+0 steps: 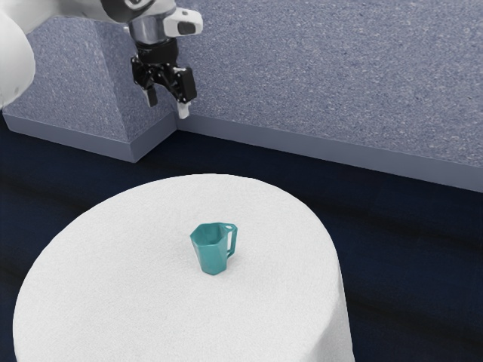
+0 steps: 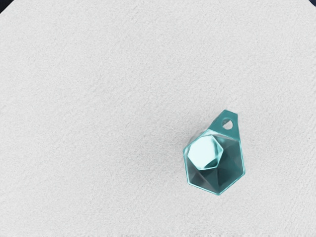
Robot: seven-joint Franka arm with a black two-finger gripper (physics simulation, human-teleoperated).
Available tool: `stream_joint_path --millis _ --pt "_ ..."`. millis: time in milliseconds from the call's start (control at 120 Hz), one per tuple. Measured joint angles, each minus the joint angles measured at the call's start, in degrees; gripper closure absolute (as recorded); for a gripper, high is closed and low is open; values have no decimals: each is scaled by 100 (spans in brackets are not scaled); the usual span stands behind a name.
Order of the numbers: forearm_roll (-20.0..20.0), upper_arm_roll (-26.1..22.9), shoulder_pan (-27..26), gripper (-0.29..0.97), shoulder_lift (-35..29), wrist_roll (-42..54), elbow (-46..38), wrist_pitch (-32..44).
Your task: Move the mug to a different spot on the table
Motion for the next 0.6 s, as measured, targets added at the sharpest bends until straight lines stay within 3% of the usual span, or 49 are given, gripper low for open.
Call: stream_joint_path --millis 58,125,183,417,600 --pt "2 -271 56 0 -85 32 -234 66" --pt "47 -1127 571 0 -284 65 -506 200" --pt "105 -1508 773 0 -250 92 -630 321" --pt "67 -2069 882 0 902 296 -441 853" --pt "56 -2213 882 0 1102 520 -1014 1220"
